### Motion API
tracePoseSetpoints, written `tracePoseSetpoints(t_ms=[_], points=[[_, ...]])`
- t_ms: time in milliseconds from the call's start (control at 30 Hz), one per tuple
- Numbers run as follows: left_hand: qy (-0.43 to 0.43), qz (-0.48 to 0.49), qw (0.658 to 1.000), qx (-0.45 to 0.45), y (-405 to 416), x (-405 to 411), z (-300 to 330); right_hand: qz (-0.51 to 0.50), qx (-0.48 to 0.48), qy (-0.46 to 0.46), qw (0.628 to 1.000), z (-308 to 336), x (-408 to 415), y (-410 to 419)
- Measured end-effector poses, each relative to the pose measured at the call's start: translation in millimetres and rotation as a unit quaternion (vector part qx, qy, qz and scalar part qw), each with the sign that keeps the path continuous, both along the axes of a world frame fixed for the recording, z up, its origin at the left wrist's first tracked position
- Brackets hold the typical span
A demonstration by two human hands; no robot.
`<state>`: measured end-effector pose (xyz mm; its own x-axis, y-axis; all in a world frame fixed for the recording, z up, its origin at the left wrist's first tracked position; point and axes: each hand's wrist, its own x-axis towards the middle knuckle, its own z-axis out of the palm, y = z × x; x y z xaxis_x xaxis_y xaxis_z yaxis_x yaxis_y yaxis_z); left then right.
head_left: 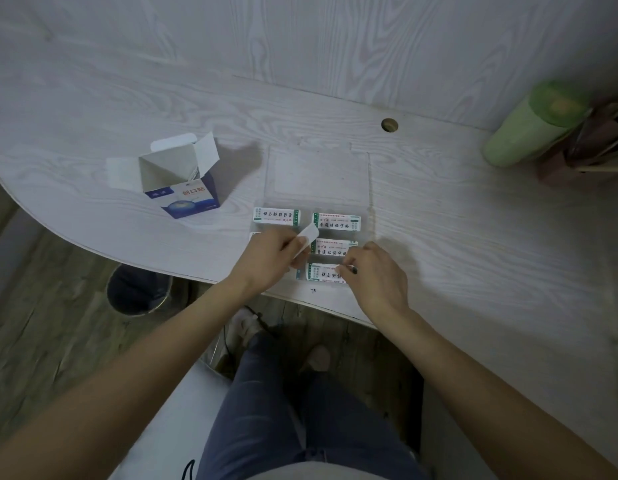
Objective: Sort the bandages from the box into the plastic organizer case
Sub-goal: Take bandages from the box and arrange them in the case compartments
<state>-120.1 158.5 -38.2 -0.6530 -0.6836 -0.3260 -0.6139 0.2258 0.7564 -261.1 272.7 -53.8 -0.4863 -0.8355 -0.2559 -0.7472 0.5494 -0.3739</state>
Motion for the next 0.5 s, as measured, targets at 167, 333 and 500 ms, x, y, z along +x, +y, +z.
tracePoseSetpoints(t_ms=[167,333,500], points=[[-0.021,-0.026,0.999,0.002,3.7,1.0,-3.8,0.016,0.015,0.025,0.999,1.9,-0.2,1.1],[-0.038,-0.044,0.998,0.0,3.8,-2.1,-6.3,0.021,0.019,0.011,1.0,4.2,-1.2,3.7],[-0.039,-0.051,0.998,-0.004,2.1,-1.9,-4.5,0.025,0.031,-0.001,0.999,6.2,-3.4,3.8]])
